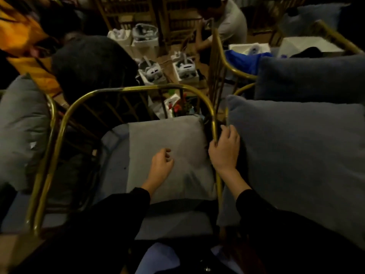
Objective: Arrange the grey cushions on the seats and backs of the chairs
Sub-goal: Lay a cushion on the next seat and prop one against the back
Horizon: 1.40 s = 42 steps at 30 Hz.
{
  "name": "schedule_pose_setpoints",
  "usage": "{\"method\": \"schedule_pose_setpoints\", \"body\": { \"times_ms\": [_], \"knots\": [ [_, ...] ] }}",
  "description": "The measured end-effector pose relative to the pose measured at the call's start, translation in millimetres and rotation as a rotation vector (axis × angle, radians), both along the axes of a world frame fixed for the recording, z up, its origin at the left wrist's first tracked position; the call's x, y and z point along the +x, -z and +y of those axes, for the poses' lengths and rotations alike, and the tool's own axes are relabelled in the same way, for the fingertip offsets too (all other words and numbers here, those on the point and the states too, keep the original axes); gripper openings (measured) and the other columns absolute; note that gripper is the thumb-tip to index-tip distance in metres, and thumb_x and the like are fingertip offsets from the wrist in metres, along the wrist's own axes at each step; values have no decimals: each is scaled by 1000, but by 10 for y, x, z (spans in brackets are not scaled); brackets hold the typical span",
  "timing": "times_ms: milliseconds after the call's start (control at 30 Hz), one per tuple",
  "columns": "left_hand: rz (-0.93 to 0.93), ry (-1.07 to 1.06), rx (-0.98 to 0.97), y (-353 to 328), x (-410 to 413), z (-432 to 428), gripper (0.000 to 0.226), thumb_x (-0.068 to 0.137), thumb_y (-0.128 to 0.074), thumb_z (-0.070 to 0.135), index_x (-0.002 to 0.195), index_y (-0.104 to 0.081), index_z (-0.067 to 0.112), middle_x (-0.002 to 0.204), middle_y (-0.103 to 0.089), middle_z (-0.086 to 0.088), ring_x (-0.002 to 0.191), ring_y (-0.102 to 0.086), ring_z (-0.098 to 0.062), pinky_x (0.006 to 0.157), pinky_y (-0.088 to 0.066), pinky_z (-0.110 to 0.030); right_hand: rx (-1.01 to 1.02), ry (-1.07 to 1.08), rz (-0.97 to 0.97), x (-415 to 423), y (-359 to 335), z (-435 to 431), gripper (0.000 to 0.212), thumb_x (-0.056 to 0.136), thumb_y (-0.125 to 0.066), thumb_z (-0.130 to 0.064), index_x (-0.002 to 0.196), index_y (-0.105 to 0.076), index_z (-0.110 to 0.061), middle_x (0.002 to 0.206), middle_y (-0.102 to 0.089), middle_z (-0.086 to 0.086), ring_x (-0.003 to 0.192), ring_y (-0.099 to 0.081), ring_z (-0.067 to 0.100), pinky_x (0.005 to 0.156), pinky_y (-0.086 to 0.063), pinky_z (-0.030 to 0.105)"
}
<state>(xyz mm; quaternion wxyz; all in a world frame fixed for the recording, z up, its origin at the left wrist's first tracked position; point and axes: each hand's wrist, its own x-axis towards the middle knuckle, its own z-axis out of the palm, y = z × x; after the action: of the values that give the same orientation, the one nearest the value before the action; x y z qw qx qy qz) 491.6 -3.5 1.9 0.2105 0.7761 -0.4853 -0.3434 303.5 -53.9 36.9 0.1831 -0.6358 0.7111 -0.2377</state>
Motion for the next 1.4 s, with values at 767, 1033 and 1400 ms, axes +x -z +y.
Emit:
{"method": "schedule_pose_setpoints", "body": {
  "times_ms": [767,1033,1400],
  "knots": [
    [787,-503,226,1635,2035,-207,92,72,-81,40,147,-33,17,139,-52,-2,123,-55,-23,96,-48,-36,610,284,-506,1001,1610,-504,117,57,-69,-76,151,-11,-38,158,-26,0,140,-33,29,114,-31,49],
    [662,-631,127,1300,2731,532,74,75,-80,34,139,-48,17,130,-62,-4,117,-60,-24,97,-50,-41,688,202,-565,1709,1520,361,110,55,-72,-71,146,-24,-32,146,-45,9,131,-47,29,110,-38,43],
    [725,-725,184,1196,2767,802,80,66,-87,26,135,-50,11,121,-66,-6,112,-63,-30,95,-52,-46,619,303,-702,1669,1565,798,101,72,-83,-28,149,-18,-21,147,-41,8,129,-46,25,101,-37,31]
  ]
}}
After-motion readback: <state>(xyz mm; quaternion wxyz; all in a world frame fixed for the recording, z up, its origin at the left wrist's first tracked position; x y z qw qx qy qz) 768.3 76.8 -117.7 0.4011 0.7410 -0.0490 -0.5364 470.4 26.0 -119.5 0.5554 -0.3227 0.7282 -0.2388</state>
